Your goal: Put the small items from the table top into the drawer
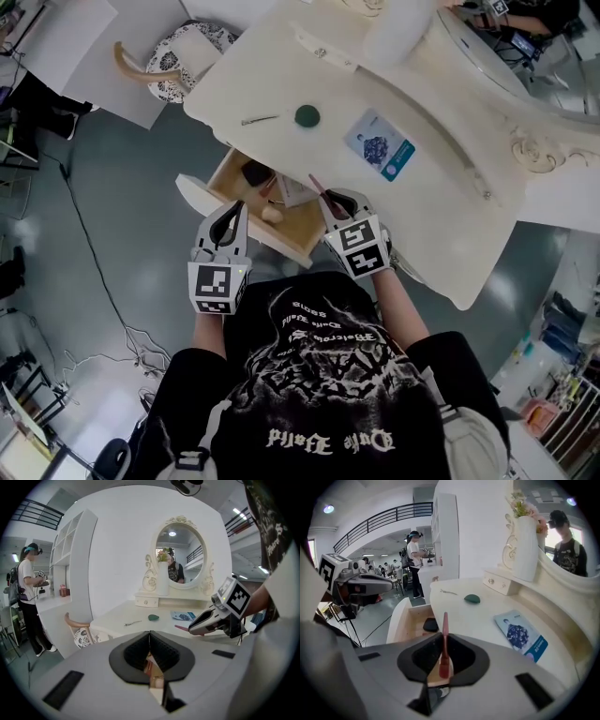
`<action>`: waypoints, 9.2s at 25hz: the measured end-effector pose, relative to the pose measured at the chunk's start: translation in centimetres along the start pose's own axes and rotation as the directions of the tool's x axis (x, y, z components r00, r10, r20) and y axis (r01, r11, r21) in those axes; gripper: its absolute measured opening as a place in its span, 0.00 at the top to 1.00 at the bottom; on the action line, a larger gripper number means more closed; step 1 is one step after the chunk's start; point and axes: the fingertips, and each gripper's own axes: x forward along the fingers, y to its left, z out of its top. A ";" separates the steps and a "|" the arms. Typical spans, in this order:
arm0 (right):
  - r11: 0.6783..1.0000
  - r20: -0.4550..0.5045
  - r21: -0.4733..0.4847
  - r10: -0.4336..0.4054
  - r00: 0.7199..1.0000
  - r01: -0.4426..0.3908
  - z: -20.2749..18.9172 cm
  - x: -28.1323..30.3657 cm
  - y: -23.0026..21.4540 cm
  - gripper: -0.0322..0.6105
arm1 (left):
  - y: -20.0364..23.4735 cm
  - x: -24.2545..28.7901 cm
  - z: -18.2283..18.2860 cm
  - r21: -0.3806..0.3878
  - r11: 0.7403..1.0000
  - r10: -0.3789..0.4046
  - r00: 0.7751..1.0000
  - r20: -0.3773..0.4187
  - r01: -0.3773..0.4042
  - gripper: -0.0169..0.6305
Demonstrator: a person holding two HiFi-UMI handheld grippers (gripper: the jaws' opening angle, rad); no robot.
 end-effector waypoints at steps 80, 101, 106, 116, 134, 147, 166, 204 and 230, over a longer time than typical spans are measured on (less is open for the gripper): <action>0.923 -0.288 -0.098 0.333 0.898 -0.373 -0.1 20.2 13.9 0.87 | 12.1 -1.6 -6.9 -0.179 0.964 0.169 0.973 -0.156 -0.196 0.95; 0.917 -0.366 -0.087 0.334 0.869 -0.389 -1.6 21.4 13.9 0.87 | 13.1 -2.0 -7.4 -0.168 0.964 0.175 0.969 -0.172 -0.204 0.95; 0.917 -0.369 -0.085 0.334 0.867 -0.390 -1.6 21.5 13.8 0.87 | 13.0 -2.0 -7.4 -0.159 0.966 0.174 0.969 -0.177 -0.203 0.95; 0.913 -0.357 -0.028 0.371 0.857 -0.407 -2.0 21.4 13.7 0.83 | 12.3 -1.8 -7.5 -0.142 0.972 0.160 0.970 -0.184 -0.187 0.95; 0.934 -0.202 -0.009 0.349 0.915 -0.358 1.8 16.8 12.3 0.82 | 10.9 -1.2 -5.9 -0.128 0.979 0.142 0.979 -0.143 -0.161 0.95; 0.962 -0.049 -0.002 0.274 0.961 -0.274 5.3 11.4 9.2 0.82 | 8.8 -0.6 -3.3 -0.095 0.989 0.107 0.991 -0.082 -0.114 0.95; 0.996 0.125 0.086 0.023 0.992 -0.034 5.2 1.3 3.1 0.82 | 2.8 1.6 -0.2 -0.055 0.996 -0.071 0.997 -0.006 0.071 0.95; 0.941 0.238 0.264 -0.278 0.931 0.213 0.3 -8.6 -2.7 0.92 | -8.4 5.0 3.4 0.071 0.946 -0.317 0.948 0.024 0.315 0.95; 0.936 0.184 0.224 -0.313 0.932 0.270 -0.9 -8.3 -1.5 0.93 | -8.3 4.6 2.4 0.101 0.929 -0.356 0.934 -0.008 0.355 0.95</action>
